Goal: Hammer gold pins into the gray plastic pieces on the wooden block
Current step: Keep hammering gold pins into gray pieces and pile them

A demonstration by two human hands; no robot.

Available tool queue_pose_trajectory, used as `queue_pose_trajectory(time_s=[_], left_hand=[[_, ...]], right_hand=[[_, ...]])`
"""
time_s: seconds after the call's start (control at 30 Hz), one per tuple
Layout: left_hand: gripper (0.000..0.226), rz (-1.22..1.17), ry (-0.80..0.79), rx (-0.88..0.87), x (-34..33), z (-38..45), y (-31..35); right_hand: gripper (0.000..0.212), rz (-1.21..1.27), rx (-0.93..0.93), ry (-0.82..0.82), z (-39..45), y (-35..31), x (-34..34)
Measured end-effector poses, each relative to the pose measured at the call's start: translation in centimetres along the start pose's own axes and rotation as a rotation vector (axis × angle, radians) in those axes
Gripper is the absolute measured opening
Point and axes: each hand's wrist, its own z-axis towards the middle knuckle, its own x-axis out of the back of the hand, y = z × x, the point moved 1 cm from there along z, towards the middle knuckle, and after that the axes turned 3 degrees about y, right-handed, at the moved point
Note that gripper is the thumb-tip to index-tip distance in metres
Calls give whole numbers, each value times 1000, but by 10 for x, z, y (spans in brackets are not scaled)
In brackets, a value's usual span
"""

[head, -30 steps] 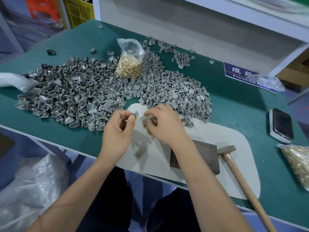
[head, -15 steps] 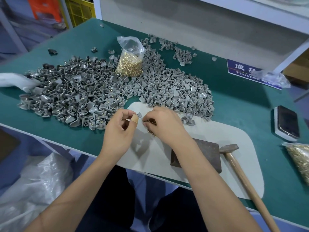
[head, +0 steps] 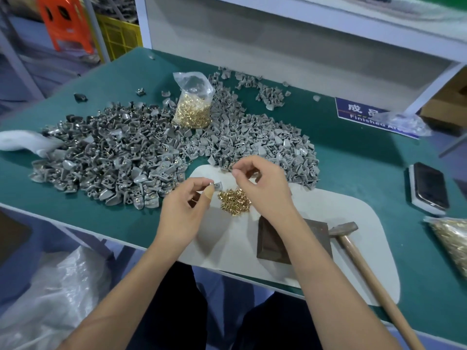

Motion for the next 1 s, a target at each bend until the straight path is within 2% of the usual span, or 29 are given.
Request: queue_pose_trajectory(time_s=[0.13,0.2,0.3,0.4,0.57,0.7,1.0], left_hand=[[7,61,-89,-101,-6,-17,22],[14,110,-123,-149,-15,-26,34],[11,180,-203,-225,-33,-36,49],[7,245,-290,-306,-53,-43,57],[9,287,-425,-318,-75,-49,59],[9,302,-465,-322,-83,-48,59],[8,372,-441,-330,-81,-47,61]], right_hand=[[15,131,-8,51,-26,-10,33],[14,159,-47,87,-47,-8,50],[14,179,-120,143,-81,-1,68],[10,111,-153,183,-105,9,81],[11,-74,-186,226,-121,21,95],[12,-153,-137,227,-125,25,92],[17,-184,-183,192,-128,26,88]])
